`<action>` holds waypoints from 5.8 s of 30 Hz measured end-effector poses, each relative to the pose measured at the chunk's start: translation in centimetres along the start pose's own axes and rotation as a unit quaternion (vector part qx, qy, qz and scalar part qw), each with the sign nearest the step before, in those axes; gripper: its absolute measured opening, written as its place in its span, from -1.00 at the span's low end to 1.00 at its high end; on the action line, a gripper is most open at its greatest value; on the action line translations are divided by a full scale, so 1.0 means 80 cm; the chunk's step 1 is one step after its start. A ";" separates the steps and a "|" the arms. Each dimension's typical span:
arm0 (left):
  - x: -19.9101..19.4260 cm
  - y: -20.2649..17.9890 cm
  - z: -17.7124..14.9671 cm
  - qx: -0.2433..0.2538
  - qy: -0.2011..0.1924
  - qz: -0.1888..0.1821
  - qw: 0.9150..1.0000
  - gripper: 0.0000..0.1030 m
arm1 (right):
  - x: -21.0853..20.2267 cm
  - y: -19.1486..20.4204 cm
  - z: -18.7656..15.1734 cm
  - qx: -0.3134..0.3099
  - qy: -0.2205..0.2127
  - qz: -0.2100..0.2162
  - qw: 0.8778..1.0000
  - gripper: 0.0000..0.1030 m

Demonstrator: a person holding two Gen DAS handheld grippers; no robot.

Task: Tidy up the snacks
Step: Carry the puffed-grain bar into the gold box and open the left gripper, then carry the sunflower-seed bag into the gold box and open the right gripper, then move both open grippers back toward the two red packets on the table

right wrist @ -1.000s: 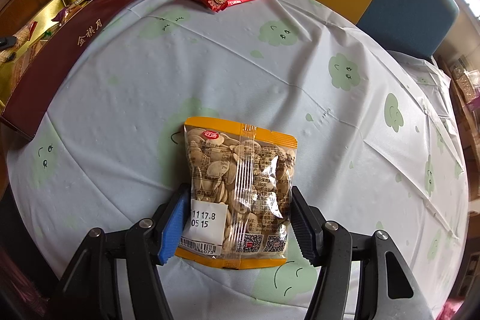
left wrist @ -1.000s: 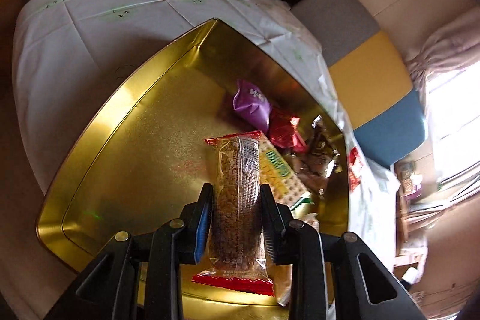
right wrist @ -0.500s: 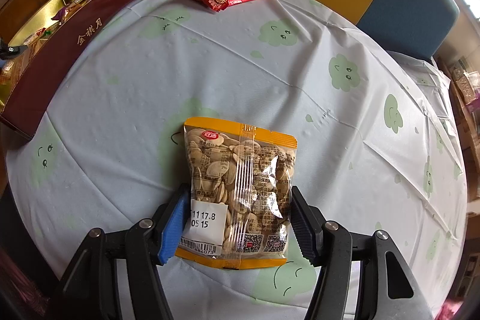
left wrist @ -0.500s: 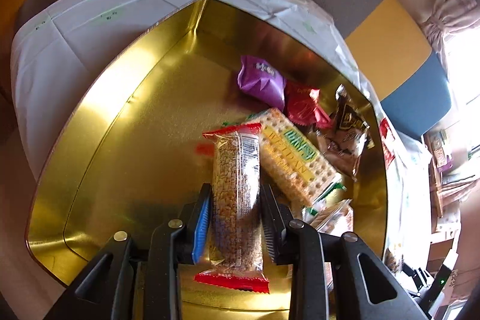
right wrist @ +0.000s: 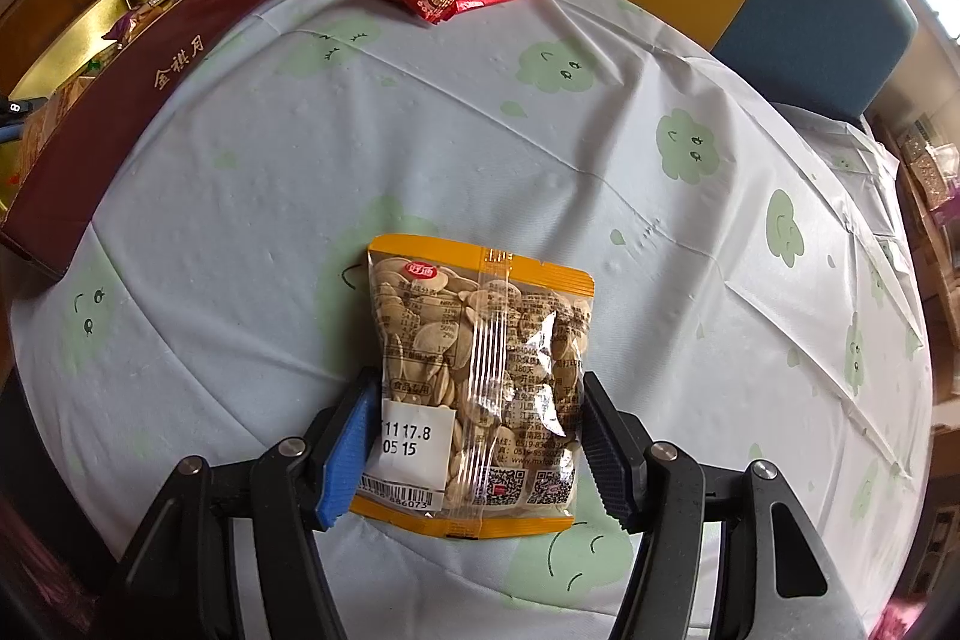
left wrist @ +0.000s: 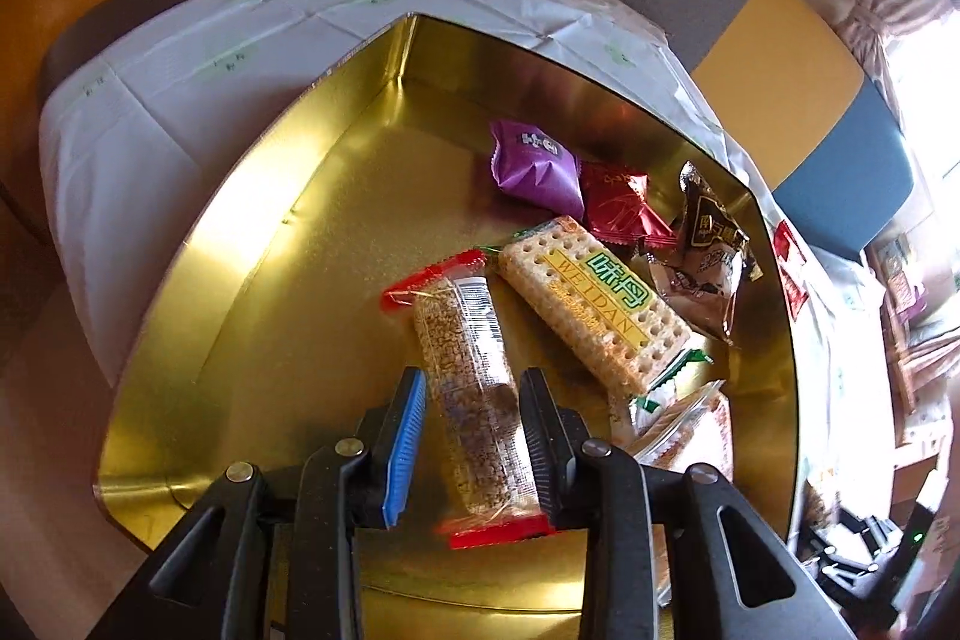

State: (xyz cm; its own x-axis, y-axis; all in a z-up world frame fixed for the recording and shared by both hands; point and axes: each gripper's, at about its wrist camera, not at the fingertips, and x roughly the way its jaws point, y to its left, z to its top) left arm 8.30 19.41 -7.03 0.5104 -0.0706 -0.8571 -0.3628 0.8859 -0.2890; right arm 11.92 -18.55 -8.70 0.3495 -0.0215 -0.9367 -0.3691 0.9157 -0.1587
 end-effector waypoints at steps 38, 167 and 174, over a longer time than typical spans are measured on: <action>-0.080 -0.032 -0.048 0.140 -0.120 0.051 0.982 -0.37 | 0.000 -0.006 0.002 0.020 0.002 0.009 1.000 0.20; -0.132 -0.128 -0.027 0.233 -0.165 0.048 0.957 -0.36 | -0.048 -0.155 -0.003 0.279 -0.062 -0.020 0.958 0.71; -0.112 -0.204 -0.009 0.280 -0.097 -0.017 0.955 -0.36 | -0.062 -0.160 -0.001 0.288 -0.084 -0.011 0.954 0.73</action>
State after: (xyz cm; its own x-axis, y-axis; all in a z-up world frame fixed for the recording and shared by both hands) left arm 9.13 5.27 5.03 0.6692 -0.0659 -0.7402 0.1022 0.9948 0.0038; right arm 14.81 -30.21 -2.06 0.5020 -0.0228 -0.8646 0.1568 0.9855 0.0650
